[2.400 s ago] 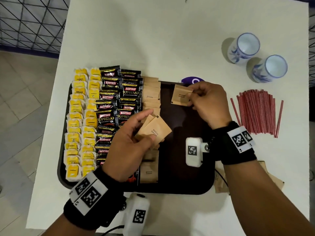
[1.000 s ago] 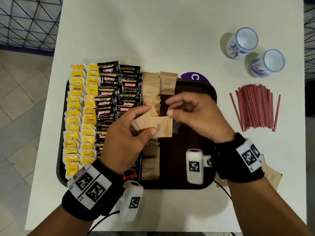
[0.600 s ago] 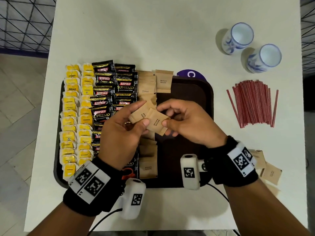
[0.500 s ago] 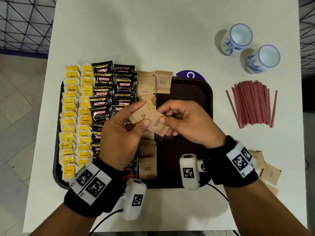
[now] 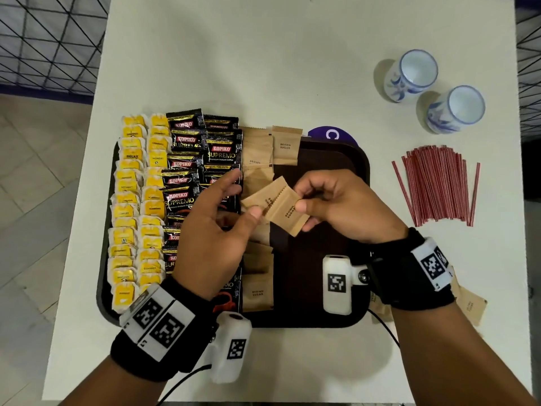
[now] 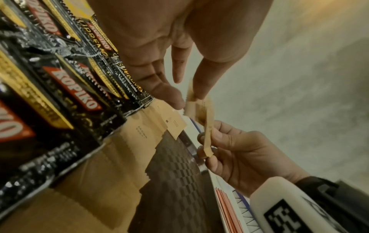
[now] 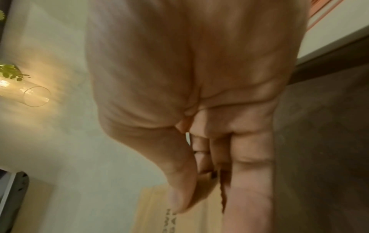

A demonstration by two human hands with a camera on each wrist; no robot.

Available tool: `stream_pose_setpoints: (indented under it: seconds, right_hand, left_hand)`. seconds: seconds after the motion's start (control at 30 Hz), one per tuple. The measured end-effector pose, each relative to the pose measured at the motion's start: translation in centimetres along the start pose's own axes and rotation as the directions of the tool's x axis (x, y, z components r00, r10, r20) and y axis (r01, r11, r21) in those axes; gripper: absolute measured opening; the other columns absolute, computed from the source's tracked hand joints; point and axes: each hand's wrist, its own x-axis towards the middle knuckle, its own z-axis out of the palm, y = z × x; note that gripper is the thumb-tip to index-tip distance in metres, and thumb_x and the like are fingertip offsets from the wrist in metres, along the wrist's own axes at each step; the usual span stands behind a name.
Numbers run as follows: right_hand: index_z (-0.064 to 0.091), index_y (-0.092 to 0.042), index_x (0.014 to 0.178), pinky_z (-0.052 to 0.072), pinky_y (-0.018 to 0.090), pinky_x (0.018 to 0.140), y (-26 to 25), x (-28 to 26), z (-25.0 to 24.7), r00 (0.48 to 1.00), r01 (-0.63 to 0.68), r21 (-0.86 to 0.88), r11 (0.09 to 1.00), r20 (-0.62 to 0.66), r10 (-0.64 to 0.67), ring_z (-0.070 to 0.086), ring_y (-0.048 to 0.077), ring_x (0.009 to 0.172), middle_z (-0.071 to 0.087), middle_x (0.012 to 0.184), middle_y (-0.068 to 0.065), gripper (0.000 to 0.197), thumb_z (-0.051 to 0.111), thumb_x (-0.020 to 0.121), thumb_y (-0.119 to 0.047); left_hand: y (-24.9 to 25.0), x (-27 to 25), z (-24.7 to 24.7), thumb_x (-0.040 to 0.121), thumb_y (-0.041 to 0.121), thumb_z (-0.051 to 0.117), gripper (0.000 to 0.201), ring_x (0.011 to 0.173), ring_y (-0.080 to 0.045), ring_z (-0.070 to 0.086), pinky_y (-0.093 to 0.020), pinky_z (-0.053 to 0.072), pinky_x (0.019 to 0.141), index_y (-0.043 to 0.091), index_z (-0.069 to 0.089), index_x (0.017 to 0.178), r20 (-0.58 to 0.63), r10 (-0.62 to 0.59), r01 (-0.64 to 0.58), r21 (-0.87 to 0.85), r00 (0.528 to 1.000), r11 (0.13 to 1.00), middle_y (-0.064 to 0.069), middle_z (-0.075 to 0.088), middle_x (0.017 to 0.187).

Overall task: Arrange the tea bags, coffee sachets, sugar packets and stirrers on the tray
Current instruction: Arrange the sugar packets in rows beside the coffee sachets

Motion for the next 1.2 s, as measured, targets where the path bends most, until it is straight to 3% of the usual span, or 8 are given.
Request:
stream_pose_setpoints:
  seconds: [0.13, 0.23, 0.33, 0.43, 0.57, 0.8, 0.93, 1.2]
  right_hand:
    - [0.069, -0.009, 0.092, 0.062, 0.033, 0.067, -0.6, -0.3, -0.3, 0.993, 0.023, 0.004, 1.0, 0.117, -0.023, 0.073, 0.023, 0.077, 0.071, 0.093, 0.015, 0.017, 0.061, 0.092, 0.007]
    - [0.07, -0.013, 0.091, 0.06, 0.032, 0.067, -0.2, 0.4, -0.4, 0.999, 0.05, -0.008, 0.999, -0.023, -0.05, 0.072, 0.02, 0.078, 0.072, 0.088, 0.008, 0.017, 0.064, 0.091, 0.004]
    - [0.069, -0.017, 0.085, 0.048, 0.014, 0.058, 1.1, 1.7, -1.0, 0.957, 0.018, 0.028, 0.999, -0.29, -0.009, 0.066, 0.001, 0.068, 0.072, 0.077, -0.007, 0.02, 0.068, 0.088, 0.003]
    - [0.069, -0.016, 0.083, 0.049, 0.022, 0.055, 2.0, 3.3, -1.0, 0.908, -0.07, 0.114, 0.991, -0.403, 0.111, 0.066, 0.009, 0.065, 0.074, 0.076, -0.004, 0.017, 0.069, 0.089, 0.0]
    - [0.066, -0.007, 0.085, 0.059, 0.028, 0.061, 2.0, 4.7, -0.3, 0.864, -0.082, 0.275, 0.958, -0.459, 0.206, 0.068, 0.02, 0.068, 0.072, 0.084, 0.012, 0.012, 0.068, 0.089, 0.004]
    - [0.067, -0.009, 0.082, 0.037, 0.011, 0.042, 1.5, 5.6, 0.1, 0.835, -0.097, 0.106, 0.99, -0.533, 0.138, 0.056, 0.003, 0.044, 0.067, 0.067, 0.0, 0.013, 0.072, 0.085, 0.003]
    - [0.07, -0.004, 0.091, 0.038, 0.012, 0.042, 1.8, 6.1, 0.4, 0.821, -0.135, 0.074, 0.988, -0.55, 0.153, 0.057, 0.005, 0.046, 0.07, 0.071, 0.002, 0.007, 0.073, 0.085, -0.002]
    - [0.068, -0.019, 0.079, 0.046, 0.019, 0.045, 1.6, 6.3, 0.4, 0.807, -0.168, 0.015, 0.986, -0.572, 0.146, 0.062, 0.006, 0.05, 0.071, 0.069, 0.002, 0.014, 0.072, 0.087, -0.007]
  left_hand:
    - [0.8, -0.1, 0.2, 0.089, 0.007, 0.066, 0.043, 0.082, -0.004, 0.068, -0.015, 0.052, 0.063, 0.036, 0.061, 0.121, 0.113, 0.091, -0.098, 0.06, 0.989, 0.993, 0.015, 0.07, 0.103]
    - [0.9, -0.2, 0.4, 0.089, 0.008, 0.066, 0.02, 0.061, -0.008, 0.066, -0.021, 0.051, 0.054, 0.026, 0.07, 0.096, 0.067, 0.055, -0.056, 0.008, 0.996, 0.998, 0.005, 0.071, 0.072]
    - [0.6, -0.1, 0.1, 0.089, 0.006, 0.065, 0.012, 0.06, -0.015, 0.067, -0.026, 0.05, 0.049, 0.016, 0.07, 0.093, 0.027, -0.036, 0.039, -0.107, 0.999, 0.994, -0.002, 0.073, 0.076]
    - [0.7, -0.2, -0.1, 0.091, 0.003, 0.062, 0.014, 0.062, -0.02, 0.068, -0.025, 0.05, 0.048, 0.012, 0.07, 0.097, 0.014, -0.089, 0.09, -0.167, 0.996, 0.982, -0.004, 0.074, 0.083]
    - [0.5, -0.3, -0.3, 0.094, 0.002, 0.057, 0.016, 0.065, -0.024, 0.069, -0.025, 0.05, 0.049, 0.009, 0.069, 0.102, 0.026, -0.147, 0.149, -0.218, 0.989, 0.964, -0.008, 0.075, 0.086]
    - [0.4, -0.4, -0.6, 0.094, 0.003, 0.058, 0.016, 0.063, -0.021, 0.067, -0.024, 0.047, 0.049, 0.01, 0.069, 0.103, 0.029, -0.141, 0.144, -0.179, 0.99, 0.973, -0.008, 0.074, 0.083]
    - [0.3, -0.6, -0.6, 0.094, 0.005, 0.058, 0.015, 0.064, -0.019, 0.068, -0.023, 0.049, 0.049, 0.008, 0.066, 0.106, 0.029, -0.136, 0.139, -0.172, 0.99, 0.975, -0.006, 0.074, 0.084]
    - [0.3, -0.9, -0.7, 0.092, 0.007, 0.061, 0.015, 0.066, -0.021, 0.071, -0.025, 0.054, 0.053, 0.007, 0.063, 0.108, 0.031, -0.137, 0.141, -0.172, 0.99, 0.975, -0.005, 0.075, 0.086]
